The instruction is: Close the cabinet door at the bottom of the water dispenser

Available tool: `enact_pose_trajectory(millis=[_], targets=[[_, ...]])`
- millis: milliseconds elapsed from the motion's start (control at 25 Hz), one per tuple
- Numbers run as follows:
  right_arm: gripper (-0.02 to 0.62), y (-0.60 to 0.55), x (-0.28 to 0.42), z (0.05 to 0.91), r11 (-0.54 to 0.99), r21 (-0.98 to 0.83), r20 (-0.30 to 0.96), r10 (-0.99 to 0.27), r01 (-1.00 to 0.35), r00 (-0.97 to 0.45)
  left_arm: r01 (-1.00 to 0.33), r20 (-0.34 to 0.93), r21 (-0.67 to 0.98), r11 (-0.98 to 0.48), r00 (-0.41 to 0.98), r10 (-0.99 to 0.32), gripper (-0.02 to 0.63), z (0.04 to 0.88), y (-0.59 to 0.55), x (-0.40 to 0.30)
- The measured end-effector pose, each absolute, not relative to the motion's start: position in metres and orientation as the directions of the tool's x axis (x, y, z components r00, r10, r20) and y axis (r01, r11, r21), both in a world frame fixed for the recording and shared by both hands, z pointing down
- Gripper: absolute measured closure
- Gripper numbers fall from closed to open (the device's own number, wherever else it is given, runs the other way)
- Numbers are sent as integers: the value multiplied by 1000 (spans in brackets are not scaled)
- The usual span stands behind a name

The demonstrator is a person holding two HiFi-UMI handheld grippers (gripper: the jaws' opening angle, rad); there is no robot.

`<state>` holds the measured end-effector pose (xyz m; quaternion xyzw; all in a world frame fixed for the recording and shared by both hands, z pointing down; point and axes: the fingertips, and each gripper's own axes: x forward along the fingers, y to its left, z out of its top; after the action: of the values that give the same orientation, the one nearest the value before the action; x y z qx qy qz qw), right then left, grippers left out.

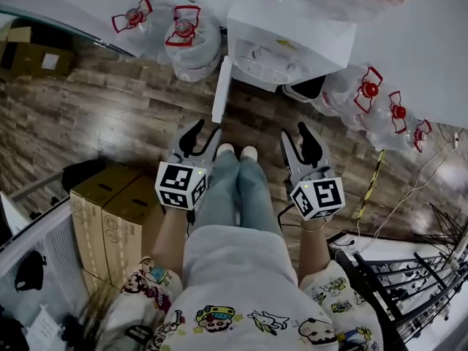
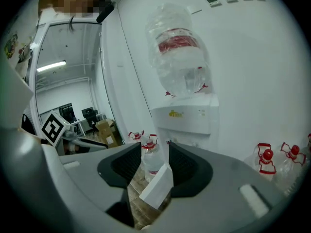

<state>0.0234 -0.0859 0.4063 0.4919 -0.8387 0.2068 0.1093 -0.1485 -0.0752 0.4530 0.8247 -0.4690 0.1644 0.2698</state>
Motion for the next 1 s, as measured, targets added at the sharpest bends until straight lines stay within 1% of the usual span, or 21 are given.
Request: enact_pose_trajectory(millis=[200, 360, 760, 1000], targets=[[422, -88, 24, 455, 404, -262, 413, -774, -876, -480, -861, 571, 308, -405, 508, -645, 443, 512, -70, -145], [422, -86, 24, 493, 382, -275, 437, -768, -882, -468, -861, 606, 317, -398, 507, -613, 430, 558, -67, -143], [422, -79, 27, 584, 336, -318, 485, -746, -887, -457, -883, 694, 301, -361, 462, -552, 410, 674, -71, -142], [422, -75, 27, 624, 325, -339, 502, -732, -883, -462, -901, 749, 219, -375, 402, -527, 410, 739, -69, -146]])
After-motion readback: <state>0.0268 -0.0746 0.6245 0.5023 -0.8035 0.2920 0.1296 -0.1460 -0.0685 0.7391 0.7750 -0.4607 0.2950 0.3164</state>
